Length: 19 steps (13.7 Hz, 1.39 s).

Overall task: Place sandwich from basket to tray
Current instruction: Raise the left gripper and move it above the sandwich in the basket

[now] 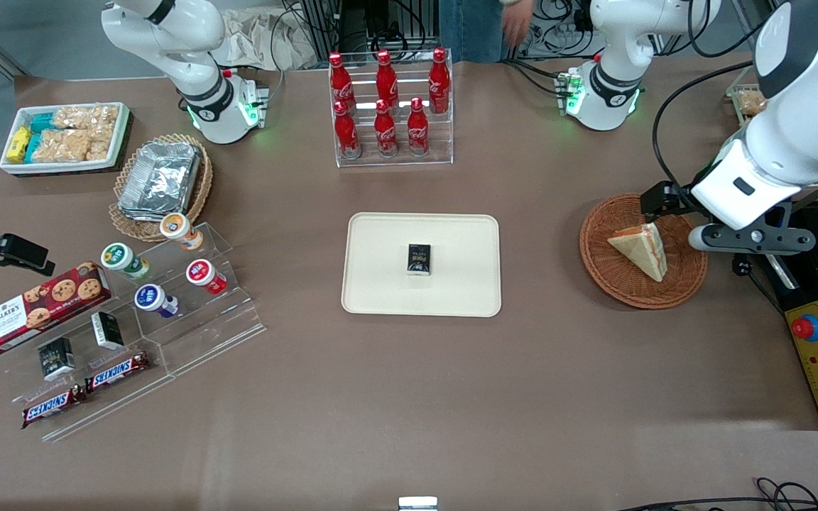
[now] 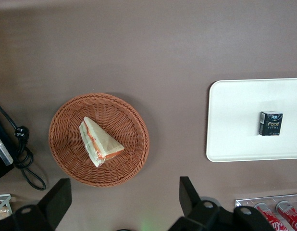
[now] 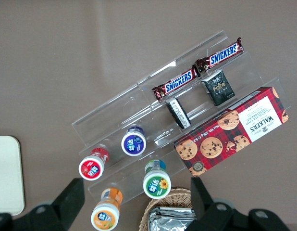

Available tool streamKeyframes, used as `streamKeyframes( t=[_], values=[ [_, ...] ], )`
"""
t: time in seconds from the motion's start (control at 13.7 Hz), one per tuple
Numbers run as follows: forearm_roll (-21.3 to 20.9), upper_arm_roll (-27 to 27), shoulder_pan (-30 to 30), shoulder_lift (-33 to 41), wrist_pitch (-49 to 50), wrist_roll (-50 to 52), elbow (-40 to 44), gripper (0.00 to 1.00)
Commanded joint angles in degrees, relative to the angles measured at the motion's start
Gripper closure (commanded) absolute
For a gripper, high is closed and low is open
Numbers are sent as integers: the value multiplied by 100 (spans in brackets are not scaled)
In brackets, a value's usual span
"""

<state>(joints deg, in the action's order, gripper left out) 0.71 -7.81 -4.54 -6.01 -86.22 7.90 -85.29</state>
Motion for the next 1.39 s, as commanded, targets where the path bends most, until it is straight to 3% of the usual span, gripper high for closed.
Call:
streamKeyframes(
  t=[0.0, 0.15, 0.51, 0.73, 0.88, 1.31],
  values=[
    [-105, -11, 23, -58, 167, 115, 179, 0],
    [-115, -19, 128, -102, 141, 307, 170, 0],
    [-396, -19, 312, -6, 97, 2144, -154, 0],
    [-317, -19, 786, 616, -25, 2198, -969, 0],
    [-160, -19, 1067, 1284, -568, 2887, -1908, 0],
    [8, -19, 1139, 2226, -1282, 3972, -3414, 0]
  ],
)
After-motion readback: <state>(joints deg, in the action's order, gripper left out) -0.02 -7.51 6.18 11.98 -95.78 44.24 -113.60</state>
